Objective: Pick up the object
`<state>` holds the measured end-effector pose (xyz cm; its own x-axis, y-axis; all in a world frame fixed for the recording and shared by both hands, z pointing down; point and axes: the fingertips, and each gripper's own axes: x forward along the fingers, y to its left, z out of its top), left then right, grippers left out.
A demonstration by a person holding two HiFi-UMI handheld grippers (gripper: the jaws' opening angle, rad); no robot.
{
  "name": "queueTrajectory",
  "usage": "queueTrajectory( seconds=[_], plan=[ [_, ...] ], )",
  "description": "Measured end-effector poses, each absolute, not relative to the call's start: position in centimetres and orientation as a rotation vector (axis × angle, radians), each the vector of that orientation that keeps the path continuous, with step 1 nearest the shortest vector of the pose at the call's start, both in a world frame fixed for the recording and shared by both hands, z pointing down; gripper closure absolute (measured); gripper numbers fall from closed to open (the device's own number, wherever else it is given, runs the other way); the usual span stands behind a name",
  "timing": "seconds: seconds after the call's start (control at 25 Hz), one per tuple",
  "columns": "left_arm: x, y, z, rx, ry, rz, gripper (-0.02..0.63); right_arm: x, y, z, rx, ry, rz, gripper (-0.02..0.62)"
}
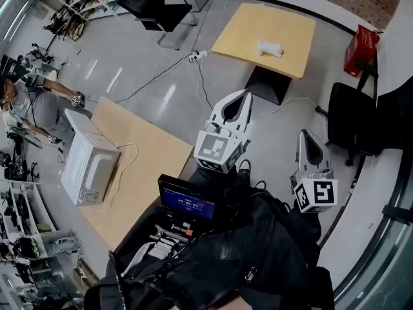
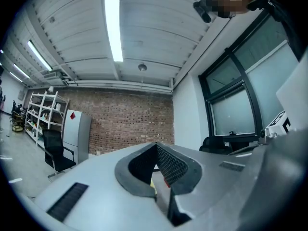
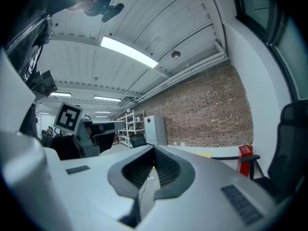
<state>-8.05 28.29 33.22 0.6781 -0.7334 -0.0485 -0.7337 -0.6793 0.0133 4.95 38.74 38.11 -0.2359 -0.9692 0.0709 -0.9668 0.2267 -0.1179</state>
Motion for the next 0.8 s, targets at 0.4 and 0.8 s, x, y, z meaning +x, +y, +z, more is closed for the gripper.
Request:
queueTrajectory(
  seconds=[0.4,0.8],
  plan=[
    [-6.2,21.8,33.9,-2.939,1.196,0.166,0.609,6.0,33.3,39.1,-2.007,2.469,-0.212,0.591],
    [-6.1,11.0,33.4,-2.979,1.164,0.233,0.609,4.6,22.7,38.7,-2.038,2.591,-0.132,0.591]
  ],
)
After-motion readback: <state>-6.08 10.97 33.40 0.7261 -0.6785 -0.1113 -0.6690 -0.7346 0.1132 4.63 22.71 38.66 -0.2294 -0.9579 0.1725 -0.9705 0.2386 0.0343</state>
